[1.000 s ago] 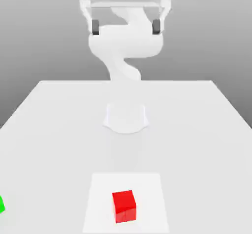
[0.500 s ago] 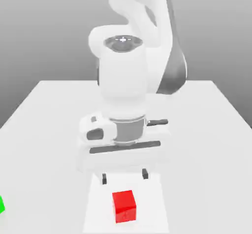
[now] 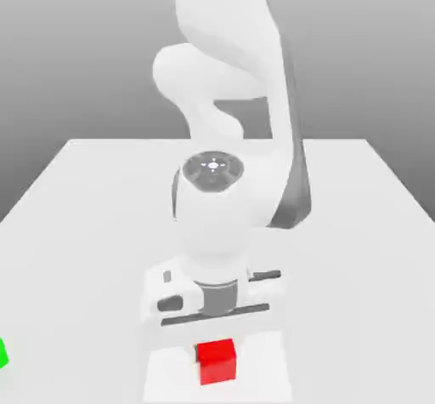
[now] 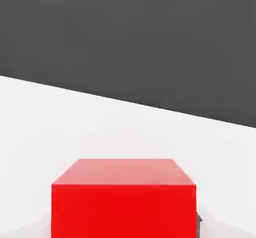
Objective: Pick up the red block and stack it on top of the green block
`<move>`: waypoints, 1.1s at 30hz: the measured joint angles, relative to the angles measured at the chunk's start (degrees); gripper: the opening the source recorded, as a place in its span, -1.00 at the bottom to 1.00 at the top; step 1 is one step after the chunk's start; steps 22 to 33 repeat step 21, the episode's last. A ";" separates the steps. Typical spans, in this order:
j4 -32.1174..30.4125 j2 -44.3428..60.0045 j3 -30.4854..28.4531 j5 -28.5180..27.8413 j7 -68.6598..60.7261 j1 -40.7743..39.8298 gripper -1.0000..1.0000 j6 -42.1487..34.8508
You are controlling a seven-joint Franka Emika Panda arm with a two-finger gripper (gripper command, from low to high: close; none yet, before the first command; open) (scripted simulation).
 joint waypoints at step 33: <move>20.43 10.95 -13.46 11.78 -5.75 -23.99 1.00 -11.04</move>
